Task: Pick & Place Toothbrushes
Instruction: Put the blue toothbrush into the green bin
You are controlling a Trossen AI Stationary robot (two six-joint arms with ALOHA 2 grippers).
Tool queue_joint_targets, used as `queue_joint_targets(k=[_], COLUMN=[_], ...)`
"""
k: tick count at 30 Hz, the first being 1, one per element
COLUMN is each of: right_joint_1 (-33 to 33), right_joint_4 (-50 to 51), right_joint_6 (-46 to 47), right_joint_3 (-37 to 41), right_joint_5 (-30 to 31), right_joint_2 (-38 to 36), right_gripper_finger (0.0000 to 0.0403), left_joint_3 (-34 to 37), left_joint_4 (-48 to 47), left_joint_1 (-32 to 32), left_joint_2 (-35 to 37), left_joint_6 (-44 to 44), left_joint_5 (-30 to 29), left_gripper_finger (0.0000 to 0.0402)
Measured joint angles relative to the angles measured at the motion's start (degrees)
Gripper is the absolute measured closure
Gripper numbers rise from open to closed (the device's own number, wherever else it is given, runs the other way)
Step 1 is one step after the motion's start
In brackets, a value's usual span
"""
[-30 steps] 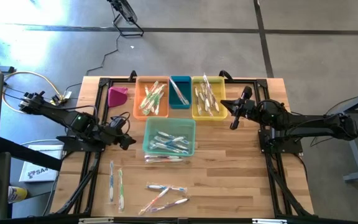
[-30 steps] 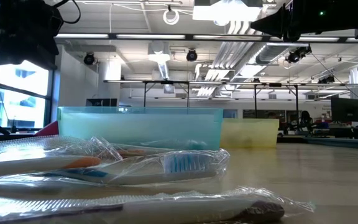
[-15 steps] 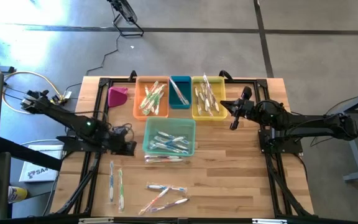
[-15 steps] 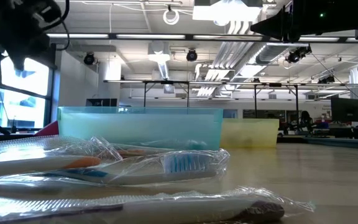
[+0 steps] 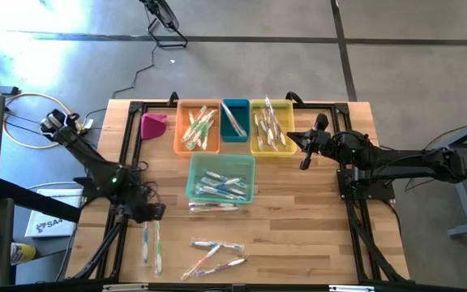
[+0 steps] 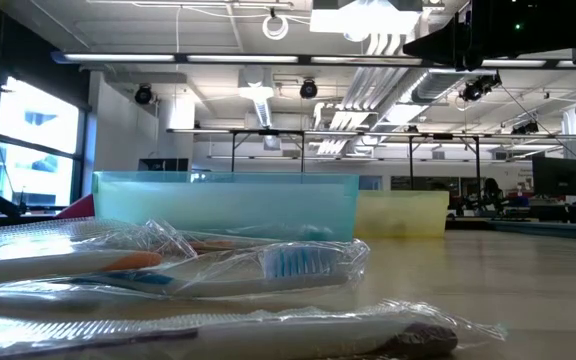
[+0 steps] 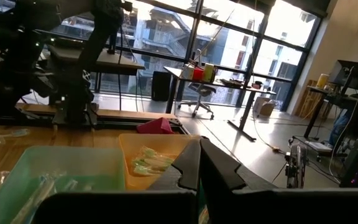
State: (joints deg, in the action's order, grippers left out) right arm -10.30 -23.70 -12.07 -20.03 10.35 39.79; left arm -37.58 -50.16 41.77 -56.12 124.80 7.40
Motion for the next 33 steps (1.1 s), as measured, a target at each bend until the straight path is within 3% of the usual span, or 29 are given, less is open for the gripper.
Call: queue_joint_targets(k=[4,11,33], right_joint_1=[0.0,0.0,0.0], right_joint_4=[0.0,-0.1,-0.1], right_joint_6=[0.0,0.1,0.2], right_joint_3=[0.0,0.0,0.0], right_joint_5=[0.0,0.0,0.0], right_joint_2=[0.0,0.0,0.0], right_gripper_finger=[0.0401,0.0401,0.0401], left_joint_3=[0.0,0.0,0.0], left_joint_4=[-4.4,-2.7,1.9], left_joint_1=[5.7,10.5,10.4], left_joint_2=[-1.0,-3.0,-15.5], left_joint_6=[8.9,16.0,13.0], left_joint_5=[-0.1,-0.8,-4.0], left_gripper_finger=[0.0233,0.0233,0.0233])
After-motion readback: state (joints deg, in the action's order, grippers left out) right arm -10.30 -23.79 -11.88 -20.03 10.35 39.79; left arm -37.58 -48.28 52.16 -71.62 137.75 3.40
